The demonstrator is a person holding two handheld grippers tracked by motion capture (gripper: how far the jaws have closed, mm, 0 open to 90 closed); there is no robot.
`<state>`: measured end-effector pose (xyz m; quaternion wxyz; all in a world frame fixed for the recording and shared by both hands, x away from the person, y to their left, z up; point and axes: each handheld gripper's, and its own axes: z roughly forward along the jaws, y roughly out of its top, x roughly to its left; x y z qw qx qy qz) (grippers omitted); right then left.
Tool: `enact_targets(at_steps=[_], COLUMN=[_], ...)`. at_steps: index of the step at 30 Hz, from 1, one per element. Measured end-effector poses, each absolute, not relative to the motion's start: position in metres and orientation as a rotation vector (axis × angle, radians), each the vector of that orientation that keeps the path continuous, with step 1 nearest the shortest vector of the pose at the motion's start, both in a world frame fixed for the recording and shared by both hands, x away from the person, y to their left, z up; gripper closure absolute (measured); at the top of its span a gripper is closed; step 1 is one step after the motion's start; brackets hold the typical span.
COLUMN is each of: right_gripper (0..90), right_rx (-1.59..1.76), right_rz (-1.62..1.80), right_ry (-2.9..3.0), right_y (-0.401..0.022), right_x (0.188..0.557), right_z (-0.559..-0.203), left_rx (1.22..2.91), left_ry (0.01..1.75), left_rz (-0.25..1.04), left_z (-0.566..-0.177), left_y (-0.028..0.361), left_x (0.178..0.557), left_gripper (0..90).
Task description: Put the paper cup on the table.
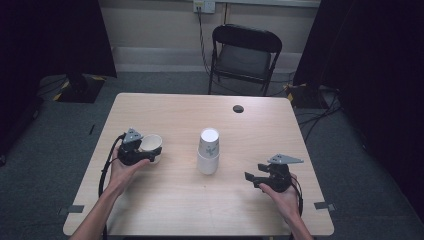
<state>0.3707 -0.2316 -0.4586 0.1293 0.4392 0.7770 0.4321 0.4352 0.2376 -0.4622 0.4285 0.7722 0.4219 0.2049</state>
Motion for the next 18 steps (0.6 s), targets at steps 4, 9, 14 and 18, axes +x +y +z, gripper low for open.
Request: enact_targets(at_steps=[4,9,14,18], right_gripper=[30.3,29.9,29.1,25.9], right_rx=[1.286,1.288,1.287,1.297], right_rz=[1.241,1.233,1.220,1.206], right_ry=[2.254,2.248,2.255,2.245], right_y=[-0.235,-0.236,-0.234,-0.233], right_x=[0.371,0.370,0.371,0.372], right_z=[-0.461,-0.461,-0.463,-0.463], left_rx=[1.942,1.934,1.955,1.947], left_ry=[1.050,1.073,1.093,1.095], left_rz=[0.513,0.486,0.474,0.481], left_z=[-0.466,-0.468,-0.471,-0.471], left_y=[0.235,0.241,0.247,0.249], left_x=[0.434,0.430,0.426,0.425], left_gripper=[27.2,25.1,21.2,18.6])
